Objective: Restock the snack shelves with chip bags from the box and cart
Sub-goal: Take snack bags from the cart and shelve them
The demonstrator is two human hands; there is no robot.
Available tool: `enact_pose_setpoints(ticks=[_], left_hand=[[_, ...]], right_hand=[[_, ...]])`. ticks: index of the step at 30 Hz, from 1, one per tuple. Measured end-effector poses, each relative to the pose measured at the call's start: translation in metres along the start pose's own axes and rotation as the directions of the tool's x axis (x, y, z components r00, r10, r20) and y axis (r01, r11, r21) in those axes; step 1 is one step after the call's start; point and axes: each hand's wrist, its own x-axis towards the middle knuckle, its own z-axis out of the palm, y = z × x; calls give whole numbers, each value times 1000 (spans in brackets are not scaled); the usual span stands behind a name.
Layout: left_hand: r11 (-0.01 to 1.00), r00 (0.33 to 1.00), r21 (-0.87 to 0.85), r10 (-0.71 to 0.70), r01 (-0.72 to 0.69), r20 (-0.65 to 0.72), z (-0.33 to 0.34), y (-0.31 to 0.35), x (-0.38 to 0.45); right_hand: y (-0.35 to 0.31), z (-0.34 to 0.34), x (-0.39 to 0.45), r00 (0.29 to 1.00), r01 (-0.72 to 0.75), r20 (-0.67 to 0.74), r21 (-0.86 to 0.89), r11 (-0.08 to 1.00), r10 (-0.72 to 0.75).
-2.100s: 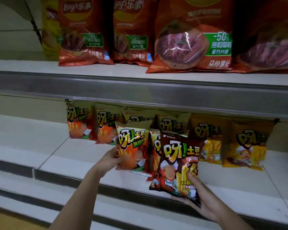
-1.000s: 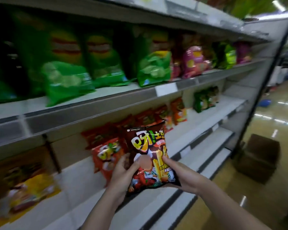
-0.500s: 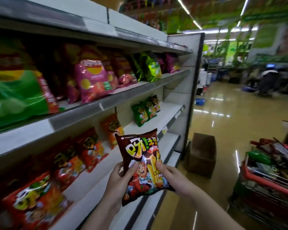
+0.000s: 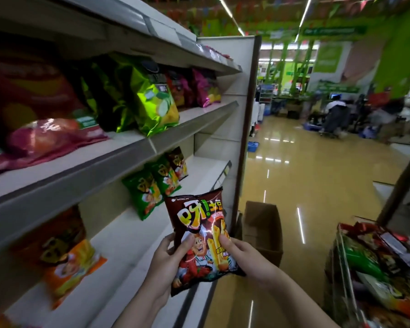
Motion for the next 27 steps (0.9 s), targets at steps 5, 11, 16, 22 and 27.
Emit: enact_pose_setpoints(ticks=[5,11,16,22,27], left_hand=[[999,999,19,-30,30,-12,11,5,84],[994,994,22,-110,110,8,16,2,169],[987,988,43,-155,155,-8,26,-6,250],[984,968,-125,-153,130,-197,74,-5,373],[995,921,-103,-55,17,-386,109,-14,496]], right_hand=[[-4,-38,79,1000,-3,-5,30,1000,3],[4,-76,169,999,-37,27,34,999,36],[9,-124,265,998,-11,66,-31,999,13],[0,-184,413,983,182,80,-246,952,-167],[-20,-230,518,917,393,150,-487,780,-369]])
